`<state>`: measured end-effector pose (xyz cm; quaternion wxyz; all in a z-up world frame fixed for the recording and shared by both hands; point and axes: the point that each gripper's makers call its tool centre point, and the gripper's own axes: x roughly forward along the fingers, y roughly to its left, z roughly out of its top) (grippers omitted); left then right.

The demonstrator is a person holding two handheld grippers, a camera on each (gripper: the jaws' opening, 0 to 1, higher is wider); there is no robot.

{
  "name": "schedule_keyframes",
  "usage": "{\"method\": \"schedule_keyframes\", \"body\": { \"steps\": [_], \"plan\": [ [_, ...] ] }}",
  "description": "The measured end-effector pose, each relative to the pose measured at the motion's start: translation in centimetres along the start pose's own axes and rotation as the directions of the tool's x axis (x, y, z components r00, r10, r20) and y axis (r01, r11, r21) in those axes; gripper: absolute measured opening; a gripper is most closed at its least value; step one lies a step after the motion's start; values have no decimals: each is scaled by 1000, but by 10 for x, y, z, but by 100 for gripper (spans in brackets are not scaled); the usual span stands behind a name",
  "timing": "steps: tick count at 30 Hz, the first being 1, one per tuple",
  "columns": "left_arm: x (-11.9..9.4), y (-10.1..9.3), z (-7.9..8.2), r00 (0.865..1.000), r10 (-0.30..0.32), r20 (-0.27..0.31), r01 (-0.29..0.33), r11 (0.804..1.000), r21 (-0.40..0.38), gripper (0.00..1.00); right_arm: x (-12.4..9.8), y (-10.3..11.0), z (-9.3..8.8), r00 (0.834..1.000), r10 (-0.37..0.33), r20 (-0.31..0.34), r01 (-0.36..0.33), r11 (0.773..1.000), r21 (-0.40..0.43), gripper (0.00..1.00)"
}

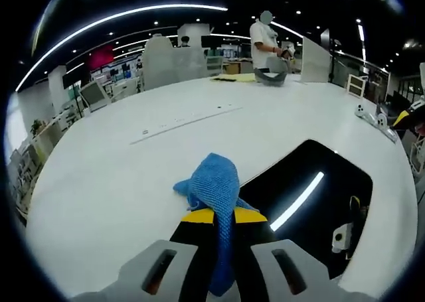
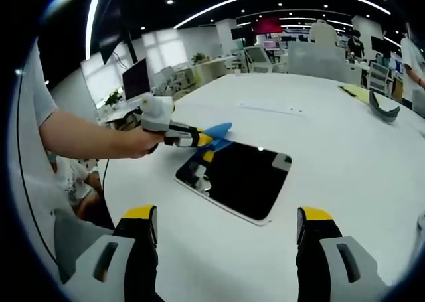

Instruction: Wipe the mirror surface with the cleaning cloth until all visible marks leave the cleaned area.

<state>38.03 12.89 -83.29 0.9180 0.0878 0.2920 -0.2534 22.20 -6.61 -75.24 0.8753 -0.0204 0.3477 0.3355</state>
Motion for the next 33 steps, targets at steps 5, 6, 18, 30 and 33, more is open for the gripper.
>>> {"method": "schedule_keyframes", "body": {
  "steps": [5,6,18,30,33],
  "plan": [
    [5,-5,3,1000,4,-1,-4,1000,22,5,-1,-5,1,1000,-15,-5,15,1000,-17,88],
    [5,-6,4,1000,5,-2,-5,1000,23,5,-1,-2,1,1000,-1,0,1,1000,-5,88],
    [17,-26,11,1000,-16,-12,17,998,57,5,-2,0,0,1000,17,4,-17,1000,-23,88],
    [32,-54,21,999,-38,-7,38,996,83,5,-7,-4,-7,1000,25,15,-25,1000,-1,88],
    [35,-60,24,999,-45,-7,45,995,90,5,-9,-7,-8,1000,20,19,-20,1000,4,88]
  ]
}}
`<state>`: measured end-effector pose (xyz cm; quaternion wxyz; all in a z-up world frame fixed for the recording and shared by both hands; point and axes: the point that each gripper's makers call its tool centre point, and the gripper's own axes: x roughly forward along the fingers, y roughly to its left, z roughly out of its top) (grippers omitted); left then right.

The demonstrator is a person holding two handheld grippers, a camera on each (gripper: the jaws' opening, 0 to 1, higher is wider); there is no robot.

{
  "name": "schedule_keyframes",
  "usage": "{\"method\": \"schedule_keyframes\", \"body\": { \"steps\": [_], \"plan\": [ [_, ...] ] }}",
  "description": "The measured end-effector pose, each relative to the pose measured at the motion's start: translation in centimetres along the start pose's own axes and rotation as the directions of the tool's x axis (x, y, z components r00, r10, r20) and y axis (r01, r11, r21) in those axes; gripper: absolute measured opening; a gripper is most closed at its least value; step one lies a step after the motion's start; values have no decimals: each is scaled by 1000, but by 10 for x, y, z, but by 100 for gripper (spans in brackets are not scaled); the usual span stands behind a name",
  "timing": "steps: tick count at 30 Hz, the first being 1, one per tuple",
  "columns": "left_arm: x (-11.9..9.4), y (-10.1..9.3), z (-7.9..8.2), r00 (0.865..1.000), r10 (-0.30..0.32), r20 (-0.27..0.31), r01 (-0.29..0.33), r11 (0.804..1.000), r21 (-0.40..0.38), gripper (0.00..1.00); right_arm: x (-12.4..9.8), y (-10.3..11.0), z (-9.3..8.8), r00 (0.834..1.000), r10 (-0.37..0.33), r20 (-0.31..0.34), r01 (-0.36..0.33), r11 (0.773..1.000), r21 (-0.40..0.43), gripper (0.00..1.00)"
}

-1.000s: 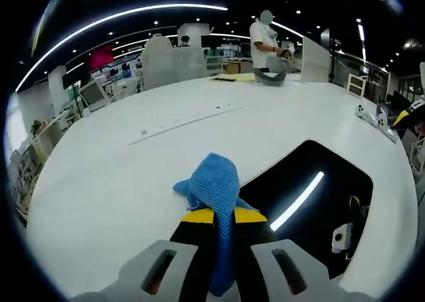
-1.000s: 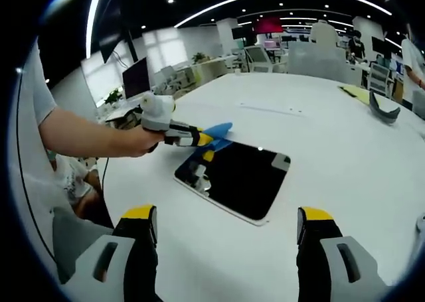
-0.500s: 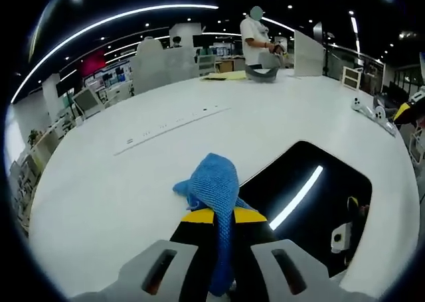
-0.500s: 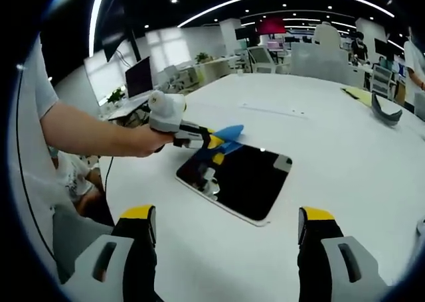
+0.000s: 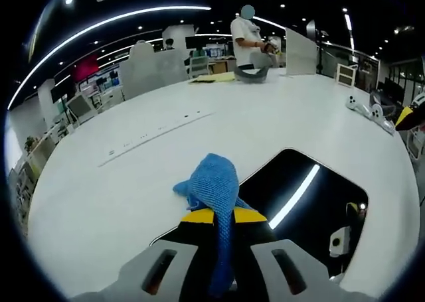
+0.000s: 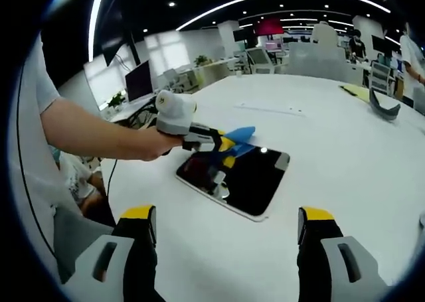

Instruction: Wipe the mirror surface with the cleaning cloth until all visible marks leave the cleaned area.

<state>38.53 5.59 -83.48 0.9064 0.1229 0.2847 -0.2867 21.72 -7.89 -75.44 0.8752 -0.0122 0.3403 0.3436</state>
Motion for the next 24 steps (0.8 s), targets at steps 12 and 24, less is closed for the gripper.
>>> {"method": "schedule_keyframes", "body": {
  "steps": [12,24],
  "plan": [
    [9,-17,8,1000,-19,3,19,1000,8,5,-7,-8,-2,1000,0,10,0,1000,7,88],
    [18,-30,14,999,-41,21,40,999,15,5,-13,-14,-4,1000,-5,13,5,1000,13,88]
  ]
}}
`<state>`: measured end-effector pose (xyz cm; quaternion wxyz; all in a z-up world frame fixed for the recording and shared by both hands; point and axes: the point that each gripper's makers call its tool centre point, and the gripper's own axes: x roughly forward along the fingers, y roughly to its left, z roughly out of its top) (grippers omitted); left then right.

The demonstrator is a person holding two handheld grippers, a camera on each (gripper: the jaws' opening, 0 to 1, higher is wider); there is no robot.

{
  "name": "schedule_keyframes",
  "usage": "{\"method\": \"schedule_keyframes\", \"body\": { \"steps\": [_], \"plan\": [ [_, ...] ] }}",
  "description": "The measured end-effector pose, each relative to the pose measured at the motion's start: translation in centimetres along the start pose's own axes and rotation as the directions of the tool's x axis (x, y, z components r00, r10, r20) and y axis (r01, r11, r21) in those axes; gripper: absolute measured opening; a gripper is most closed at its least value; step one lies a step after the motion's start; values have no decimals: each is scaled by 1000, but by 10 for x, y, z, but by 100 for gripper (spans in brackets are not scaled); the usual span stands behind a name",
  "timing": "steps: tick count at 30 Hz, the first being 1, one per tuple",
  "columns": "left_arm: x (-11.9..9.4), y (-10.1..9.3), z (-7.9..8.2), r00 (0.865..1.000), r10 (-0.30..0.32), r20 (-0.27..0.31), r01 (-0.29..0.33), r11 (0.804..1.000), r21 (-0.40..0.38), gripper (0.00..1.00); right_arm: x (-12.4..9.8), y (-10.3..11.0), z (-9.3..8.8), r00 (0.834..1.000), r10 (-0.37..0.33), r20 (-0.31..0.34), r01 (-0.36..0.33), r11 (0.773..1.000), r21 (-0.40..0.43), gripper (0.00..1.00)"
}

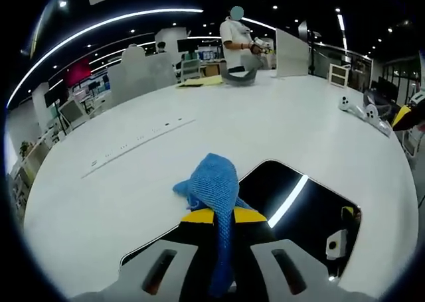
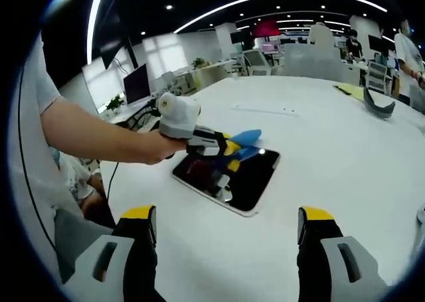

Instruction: Wipe the mirror surface with the cleaning cloth until all visible marks leave the cleaned area.

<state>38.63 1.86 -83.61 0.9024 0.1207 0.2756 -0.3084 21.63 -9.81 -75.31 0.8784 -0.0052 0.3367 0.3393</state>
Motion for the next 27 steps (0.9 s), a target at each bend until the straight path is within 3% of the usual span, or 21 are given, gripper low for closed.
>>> {"method": "schedule_keyframes", "body": {
  "steps": [27],
  "plan": [
    [22,-38,13,999,-48,3,48,998,45,5,-16,-12,-8,1000,-12,13,11,1000,23,87]
  ]
}}
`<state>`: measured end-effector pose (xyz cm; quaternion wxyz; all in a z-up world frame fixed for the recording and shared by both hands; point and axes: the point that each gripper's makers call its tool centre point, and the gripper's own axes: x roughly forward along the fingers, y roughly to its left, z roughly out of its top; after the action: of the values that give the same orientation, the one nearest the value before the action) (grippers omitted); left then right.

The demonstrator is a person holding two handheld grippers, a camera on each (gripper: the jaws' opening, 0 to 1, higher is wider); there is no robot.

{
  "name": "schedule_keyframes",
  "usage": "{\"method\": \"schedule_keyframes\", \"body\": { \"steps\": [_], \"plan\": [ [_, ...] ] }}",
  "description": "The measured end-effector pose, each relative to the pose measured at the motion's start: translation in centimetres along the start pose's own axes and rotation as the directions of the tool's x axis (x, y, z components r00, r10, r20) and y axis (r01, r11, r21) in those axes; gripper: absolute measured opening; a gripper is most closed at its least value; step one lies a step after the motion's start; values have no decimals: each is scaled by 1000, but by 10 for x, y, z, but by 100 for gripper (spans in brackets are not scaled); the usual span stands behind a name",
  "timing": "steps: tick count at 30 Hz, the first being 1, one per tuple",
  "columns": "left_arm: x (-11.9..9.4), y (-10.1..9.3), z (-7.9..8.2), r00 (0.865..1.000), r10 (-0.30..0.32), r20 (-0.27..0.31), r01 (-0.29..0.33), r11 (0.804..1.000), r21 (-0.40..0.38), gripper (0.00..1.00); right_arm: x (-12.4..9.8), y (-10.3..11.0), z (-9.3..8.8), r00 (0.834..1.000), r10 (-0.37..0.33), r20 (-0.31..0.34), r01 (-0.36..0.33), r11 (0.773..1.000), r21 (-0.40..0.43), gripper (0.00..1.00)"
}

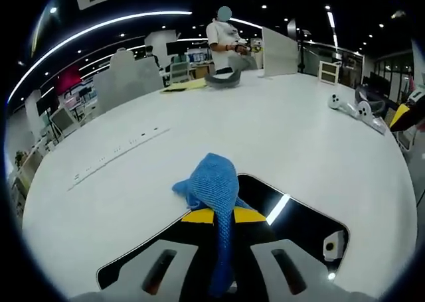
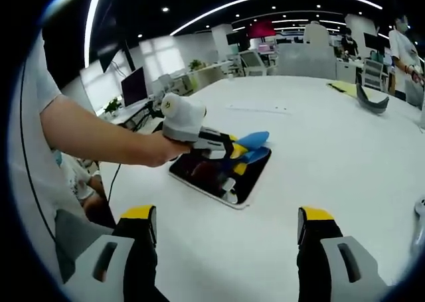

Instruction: Wipe the mirror surface with the cleaning cloth until all visible marks leave the cleaned area.

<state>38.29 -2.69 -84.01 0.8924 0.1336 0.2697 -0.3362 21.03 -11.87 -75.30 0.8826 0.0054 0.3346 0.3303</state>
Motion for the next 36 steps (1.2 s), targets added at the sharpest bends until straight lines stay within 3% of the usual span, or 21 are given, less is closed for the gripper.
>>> {"method": "schedule_keyframes", "body": {
  "steps": [36],
  "plan": [
    [10,-20,7,998,-66,11,65,997,50,5,-2,-4,-4,1000,-8,-4,8,1000,12,87]
  ]
}}
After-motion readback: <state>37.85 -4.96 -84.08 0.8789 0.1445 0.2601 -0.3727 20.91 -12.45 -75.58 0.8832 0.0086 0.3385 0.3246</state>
